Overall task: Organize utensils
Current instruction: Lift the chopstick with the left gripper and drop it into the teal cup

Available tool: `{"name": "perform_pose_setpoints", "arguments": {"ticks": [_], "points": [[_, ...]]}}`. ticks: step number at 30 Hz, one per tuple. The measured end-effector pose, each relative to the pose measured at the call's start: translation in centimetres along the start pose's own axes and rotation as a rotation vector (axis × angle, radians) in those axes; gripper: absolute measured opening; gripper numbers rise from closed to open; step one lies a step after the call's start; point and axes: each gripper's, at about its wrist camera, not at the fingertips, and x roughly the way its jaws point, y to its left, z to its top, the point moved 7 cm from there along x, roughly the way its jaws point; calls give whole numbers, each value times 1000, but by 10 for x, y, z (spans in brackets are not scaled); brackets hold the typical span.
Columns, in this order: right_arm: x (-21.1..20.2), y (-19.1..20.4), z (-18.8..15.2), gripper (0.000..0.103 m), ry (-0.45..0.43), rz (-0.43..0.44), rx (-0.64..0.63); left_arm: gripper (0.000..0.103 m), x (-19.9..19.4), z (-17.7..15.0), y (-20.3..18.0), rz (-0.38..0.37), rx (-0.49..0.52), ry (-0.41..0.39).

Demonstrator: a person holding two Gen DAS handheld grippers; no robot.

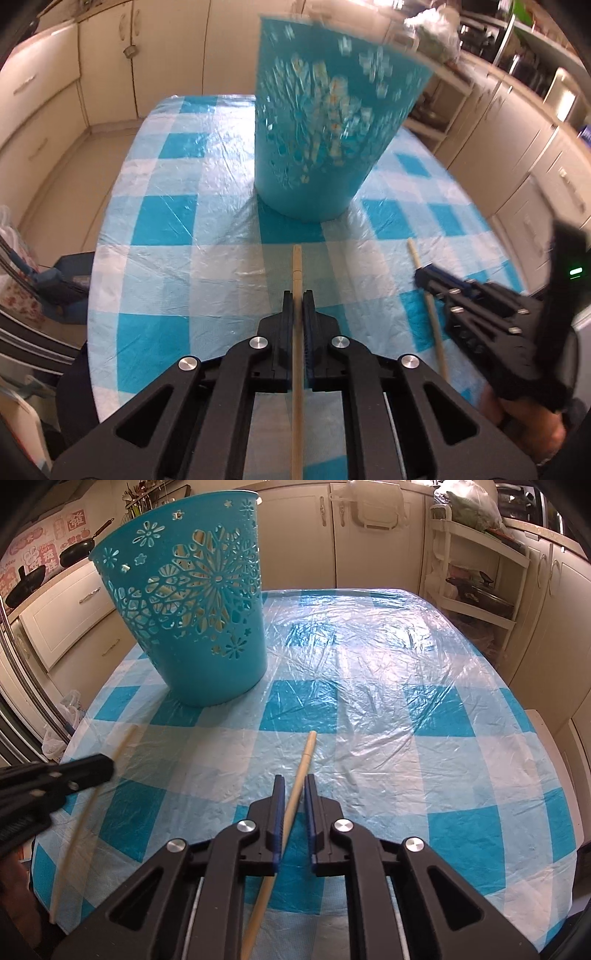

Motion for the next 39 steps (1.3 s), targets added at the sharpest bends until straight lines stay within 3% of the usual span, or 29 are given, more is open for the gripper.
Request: {"name": "perform_pose_setpoints", "arguments": {"ticks": [9,19,30,39], "points": [[0,8,-1,19,-1,-11,-39,5,-86,36,-1,-122,-40,-198],[0,5,0,22,-1,5,-29,5,-147,117,-23,-171,-39,-428],[0,7,-1,24,-2,25,-18,5,-146,221,-41,-132,-65,-657],[-1,5,0,26,-2,43,-9,5,-109,262,-32,-24,-104,-751]]}}
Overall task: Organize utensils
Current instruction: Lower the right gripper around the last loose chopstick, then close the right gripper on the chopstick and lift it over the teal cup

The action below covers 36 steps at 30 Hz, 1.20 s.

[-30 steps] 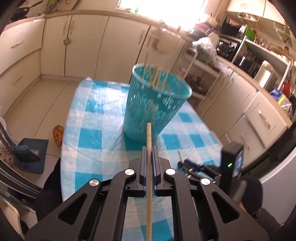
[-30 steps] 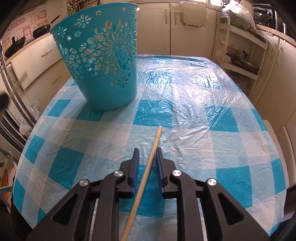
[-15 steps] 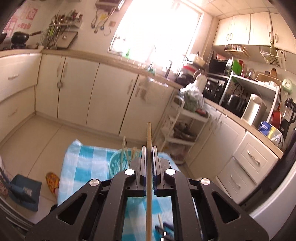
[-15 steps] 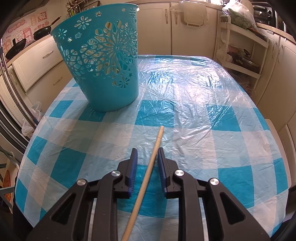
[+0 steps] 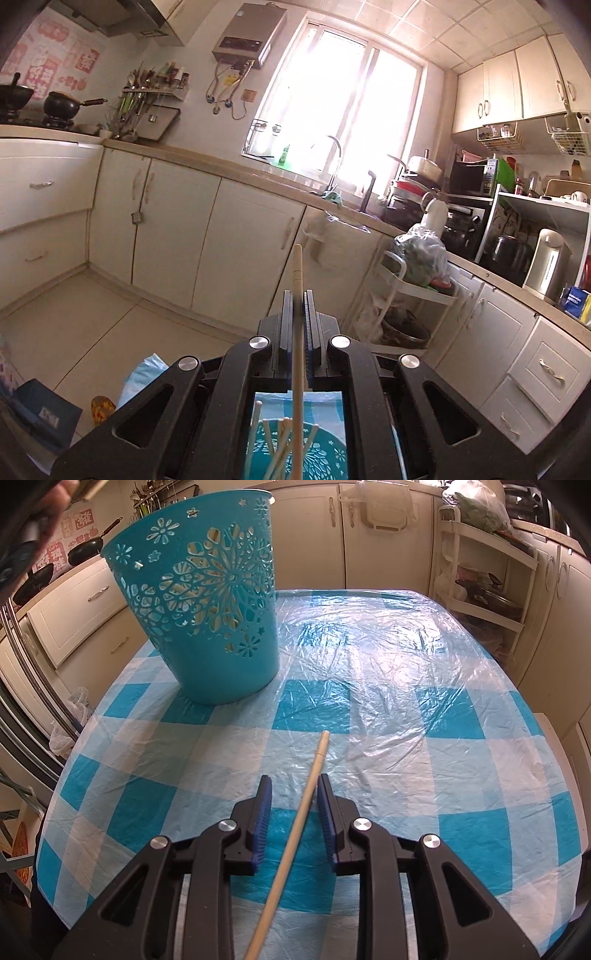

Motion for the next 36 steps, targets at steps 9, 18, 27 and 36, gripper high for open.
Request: {"name": "perform_pose_setpoints", "arguments": {"ticks": [9,18,27,36], "points": [[0,0,0,28,0,5,0,5,14,-26,11,68,15,-13],[0,1,0,28,0,5,1,5,15,-52,7,89,95,54],[-4,-3,-3,28,5,37,20,62,-34,-56,32,177,129,75],[-7,-1,-6,6,21,-33,-51,80,-98,-91,100,260,52,163]]}}
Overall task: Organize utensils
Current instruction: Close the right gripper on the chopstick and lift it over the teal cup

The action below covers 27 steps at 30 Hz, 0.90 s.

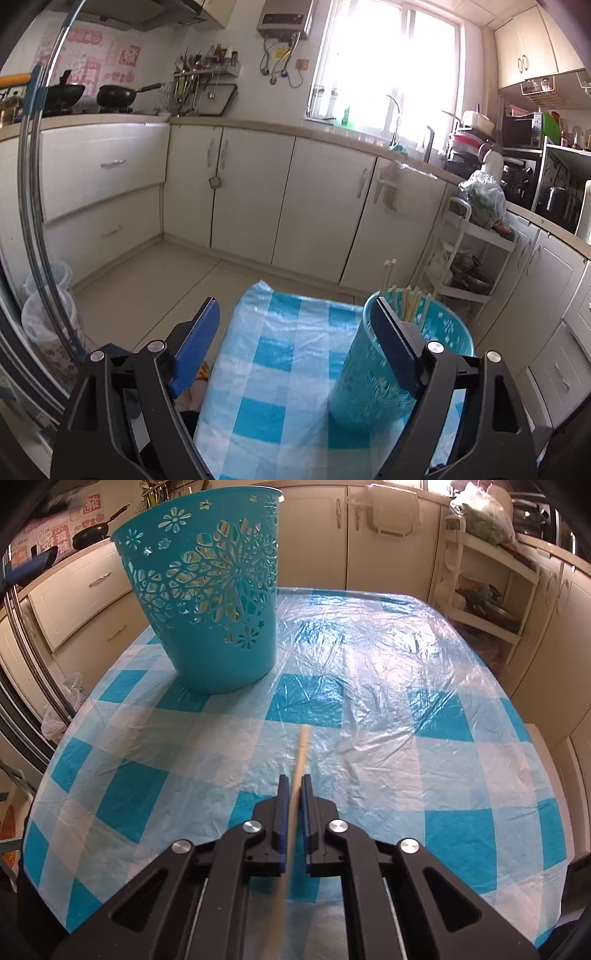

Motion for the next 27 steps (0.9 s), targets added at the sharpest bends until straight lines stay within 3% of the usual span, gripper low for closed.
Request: {"name": "perform_pose_setpoints", "arguments": {"ticks": [5,8,12,19,24,27], "points": [[-3,3,-5,6,9,-60,-71,81,4,-50,18,9,3,119],[-15,1,-1,6,-13,40,14,81,6,-75,23,5,2,179],[-53,-1,23,6,-114,180,85,81,4,-93,25,2,25,214],[-124,10,104,6,-355,348,150,81,1,-105,29,-2,5,253],[-147,21,175,6,-531,403,181,83,-7,-102,24,-9,10,244],[-144,22,214,6,-613,382,204,85,-10,-101,22,-12,8,247]]}}
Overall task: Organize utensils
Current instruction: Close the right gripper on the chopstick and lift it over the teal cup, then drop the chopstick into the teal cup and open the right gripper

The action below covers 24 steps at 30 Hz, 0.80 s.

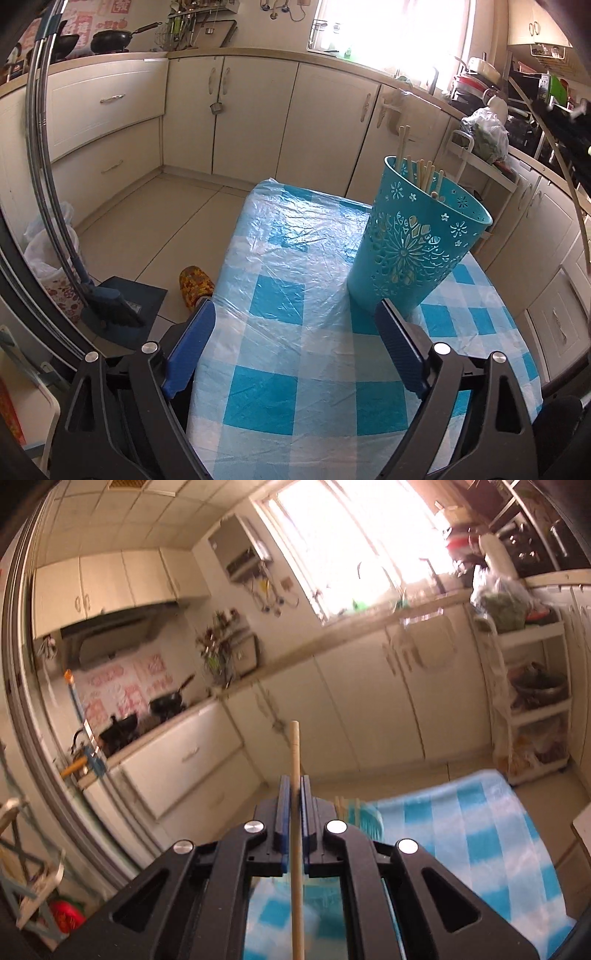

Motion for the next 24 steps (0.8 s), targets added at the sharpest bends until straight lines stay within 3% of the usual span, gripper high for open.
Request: {"name": "perform_pose_setpoints", "arguments": {"ticks": [6,15,24], "points": [[49,-9,20,6,-73,-90,6,86,0,0,-1,-12,-10,7],[79,-27,0,6,-27,-184,-6,87,3,2,4,-4,-21,16],[91,-27,-5,6,4,-209,-31,87,8,-3,1,8,5,33]]}}
